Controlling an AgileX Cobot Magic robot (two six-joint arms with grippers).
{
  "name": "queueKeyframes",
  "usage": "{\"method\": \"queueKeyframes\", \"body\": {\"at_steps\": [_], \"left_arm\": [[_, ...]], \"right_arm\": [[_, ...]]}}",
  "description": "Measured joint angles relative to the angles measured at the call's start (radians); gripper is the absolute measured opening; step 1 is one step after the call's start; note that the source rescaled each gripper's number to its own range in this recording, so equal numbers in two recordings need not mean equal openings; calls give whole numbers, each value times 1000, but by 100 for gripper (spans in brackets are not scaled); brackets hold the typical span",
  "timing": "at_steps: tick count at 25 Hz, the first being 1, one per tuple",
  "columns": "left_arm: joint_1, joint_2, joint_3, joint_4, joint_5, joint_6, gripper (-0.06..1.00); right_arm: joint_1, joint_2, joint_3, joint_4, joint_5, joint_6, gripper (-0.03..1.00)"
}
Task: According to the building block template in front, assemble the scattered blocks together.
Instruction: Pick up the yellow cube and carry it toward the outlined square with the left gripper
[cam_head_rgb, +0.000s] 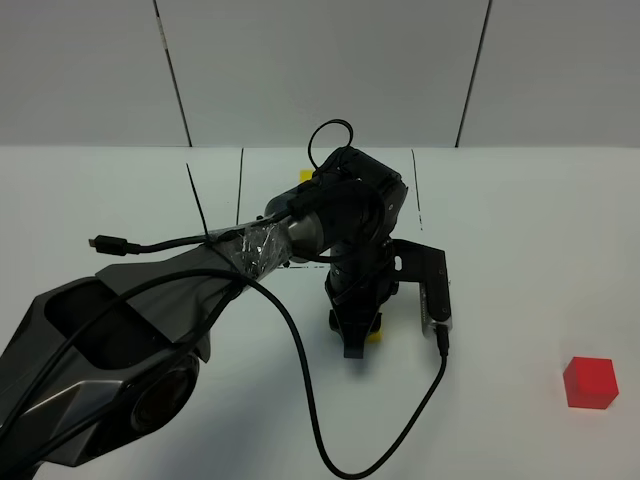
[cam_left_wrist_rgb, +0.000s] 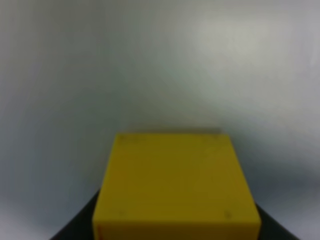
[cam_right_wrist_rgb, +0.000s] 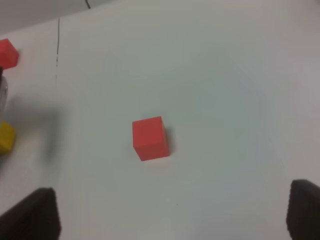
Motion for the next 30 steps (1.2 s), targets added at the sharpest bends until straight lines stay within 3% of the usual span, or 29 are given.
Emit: {"method": "queueKeyframes", "body": {"at_steps": [7,14,17,20,23,26,30], "left_arm": [[0,1,0,-14,-3,9,0],[0,2,0,-87,11,50,2],[0,2,0,-94,14,54,23],[0,1,0,-98,14,57,60],[0,-7,0,-103,14,56,85],[0,-25,0,-120,14,14,93],[10,-55,0,-130,14,-92,94]], "right_arm": [[0,0,0,0,0,0,81],[0,0,0,0,0,0,81],[0,0,0,0,0,0,81],[0,0,0,0,0,0,81],[0,0,0,0,0,0,81],[0,0,0,0,0,0,81],[0,0,0,0,0,0,81]]}}
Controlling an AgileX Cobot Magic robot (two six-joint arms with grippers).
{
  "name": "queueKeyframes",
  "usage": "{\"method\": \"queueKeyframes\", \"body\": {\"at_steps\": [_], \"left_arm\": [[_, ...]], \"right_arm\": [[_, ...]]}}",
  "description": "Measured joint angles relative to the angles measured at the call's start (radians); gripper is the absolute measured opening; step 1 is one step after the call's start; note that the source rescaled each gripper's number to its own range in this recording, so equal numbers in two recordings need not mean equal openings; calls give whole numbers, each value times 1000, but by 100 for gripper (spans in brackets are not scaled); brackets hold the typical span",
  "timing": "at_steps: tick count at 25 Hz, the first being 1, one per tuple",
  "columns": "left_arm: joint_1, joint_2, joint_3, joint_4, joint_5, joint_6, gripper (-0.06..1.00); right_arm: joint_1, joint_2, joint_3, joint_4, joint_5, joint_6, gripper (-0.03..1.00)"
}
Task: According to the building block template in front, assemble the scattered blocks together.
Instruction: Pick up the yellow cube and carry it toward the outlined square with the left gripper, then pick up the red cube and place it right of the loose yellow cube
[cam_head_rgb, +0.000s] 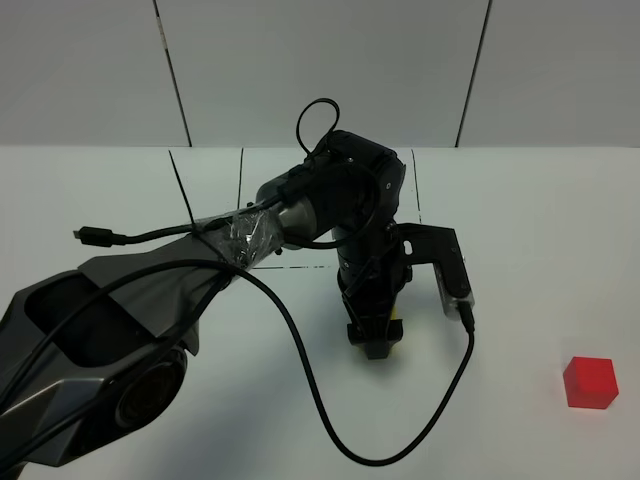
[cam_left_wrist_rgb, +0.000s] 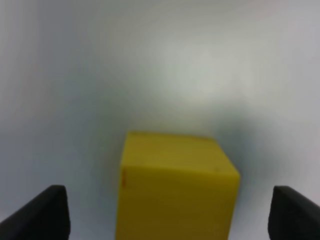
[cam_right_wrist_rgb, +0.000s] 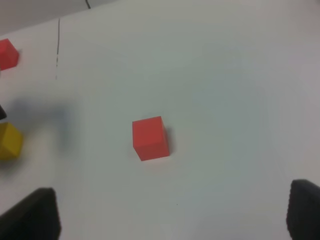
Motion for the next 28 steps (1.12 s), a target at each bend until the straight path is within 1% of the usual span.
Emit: {"method": "queueKeyframes", "body": {"at_steps": [3,6,9,11,13,16,18,20,22,25,28], "left_arm": [[21,-25,1,0,0,-61,94],[51,-56,1,1,0,-90,94],[96,-77,1,0,0,-120,94],[139,-80,1,-1,0,-159,94],[187,-80,1,-1,0,-213,94],[272,-85,2,-1,1,-328,94],[340,-105,22,-1,1,-427,94],[408,-143,61,-1,1,-500,94],[476,-199,123,-1,1,-541,94],[570,-317,252,1,1,-558,94],[642,-452,387,-3,1,-571,94]], "right_arm": [[0,0,0,0,0,0,81],[0,0,0,0,0,-1,81],[0,0,0,0,0,-1,81],[0,0,0,0,0,-1,81],[0,0,0,0,0,-1,81],[0,0,0,0,0,0,81],[0,0,0,0,0,0,81],[0,0,0,0,0,0,81],[0,0,0,0,0,0,81],[0,0,0,0,0,0,81],[0,0,0,0,0,0,81]]}}
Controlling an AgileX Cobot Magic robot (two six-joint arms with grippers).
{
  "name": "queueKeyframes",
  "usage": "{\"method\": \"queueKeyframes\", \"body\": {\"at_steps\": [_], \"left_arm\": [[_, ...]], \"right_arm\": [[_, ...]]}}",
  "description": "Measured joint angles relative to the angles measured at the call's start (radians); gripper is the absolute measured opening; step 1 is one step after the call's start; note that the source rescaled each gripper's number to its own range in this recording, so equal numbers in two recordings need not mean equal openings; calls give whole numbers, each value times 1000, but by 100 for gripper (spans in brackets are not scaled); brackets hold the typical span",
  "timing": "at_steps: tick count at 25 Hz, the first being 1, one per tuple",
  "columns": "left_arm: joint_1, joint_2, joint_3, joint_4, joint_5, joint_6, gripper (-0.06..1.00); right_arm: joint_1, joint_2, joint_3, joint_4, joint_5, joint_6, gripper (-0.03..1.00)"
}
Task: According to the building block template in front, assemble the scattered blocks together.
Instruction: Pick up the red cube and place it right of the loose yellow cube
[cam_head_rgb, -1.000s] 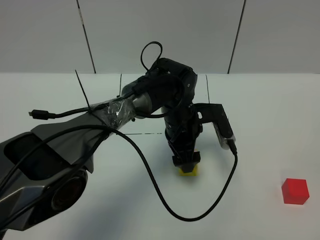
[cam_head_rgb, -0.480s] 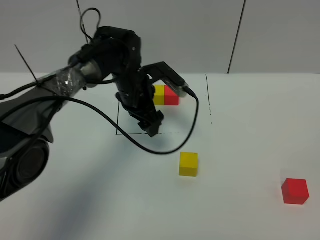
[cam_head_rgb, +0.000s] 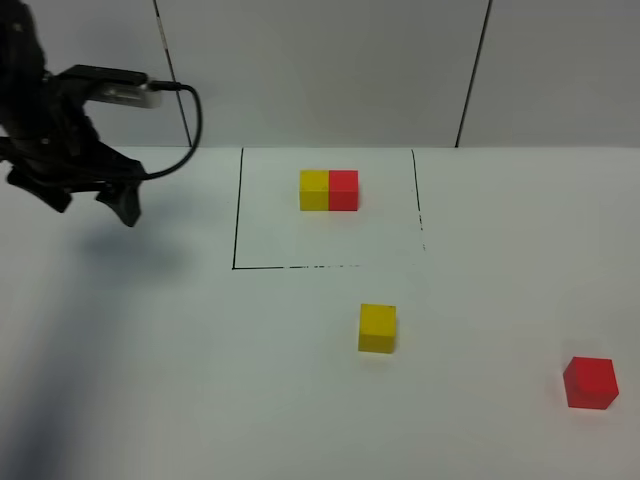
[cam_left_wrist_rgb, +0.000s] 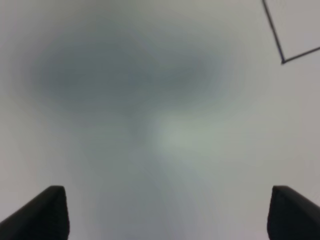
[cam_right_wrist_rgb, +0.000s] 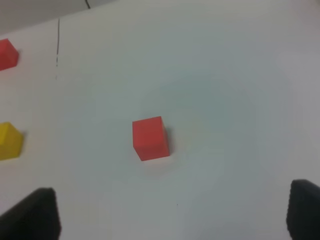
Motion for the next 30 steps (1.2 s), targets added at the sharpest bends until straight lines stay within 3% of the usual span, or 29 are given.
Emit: {"method": "queueKeyframes", "body": {"at_steps": [6,11,18,25,30], "left_arm": [[75,-354,332,-14,-56,-46,94],[77,-740,649,-14,-141,-92,94],[77,-1289,991,-11,-219,-183,94],[77,-1690,1180,-32,-198,-201,94],[77,-1843,1260,-42,-170,-193,94]], "right_arm": [[0,0,0,0,0,0,81],[0,0,0,0,0,0,81],[0,0,0,0,0,0,81],[0,0,0,0,0,0,81],[0,0,0,0,0,0,81]]}}
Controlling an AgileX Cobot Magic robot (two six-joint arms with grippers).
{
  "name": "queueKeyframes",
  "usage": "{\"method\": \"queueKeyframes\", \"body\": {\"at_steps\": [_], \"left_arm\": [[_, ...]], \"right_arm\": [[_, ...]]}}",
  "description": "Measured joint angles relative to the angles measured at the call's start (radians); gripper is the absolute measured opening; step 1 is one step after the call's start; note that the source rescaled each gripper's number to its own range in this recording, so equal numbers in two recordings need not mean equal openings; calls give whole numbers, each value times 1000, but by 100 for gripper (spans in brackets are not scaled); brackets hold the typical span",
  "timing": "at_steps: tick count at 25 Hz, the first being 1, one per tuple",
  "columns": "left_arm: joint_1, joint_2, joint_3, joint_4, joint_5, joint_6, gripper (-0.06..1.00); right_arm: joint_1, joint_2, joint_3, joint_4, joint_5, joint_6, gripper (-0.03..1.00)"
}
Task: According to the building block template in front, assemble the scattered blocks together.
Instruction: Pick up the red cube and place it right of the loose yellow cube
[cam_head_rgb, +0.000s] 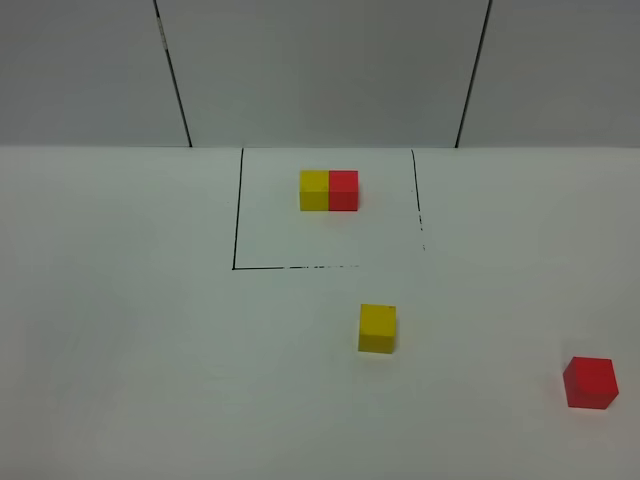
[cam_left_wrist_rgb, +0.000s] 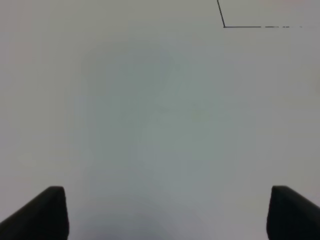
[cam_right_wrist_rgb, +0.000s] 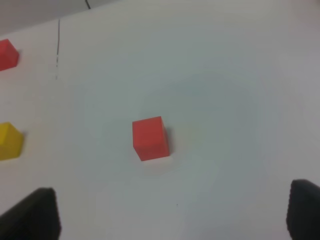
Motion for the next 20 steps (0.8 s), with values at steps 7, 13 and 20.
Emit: {"method": "queueKeyframes", "body": {"at_steps": [7,13,20], "left_arm": [[0,-101,33,-80,46,99,94],[0,-181,41,-88,68,116,94],[0,-224,41,-88,68,116,94]], "right_arm": [[0,0,0,0,0,0,81],[0,0,0,0,0,0,81],[0,0,0,0,0,0,81]]}}
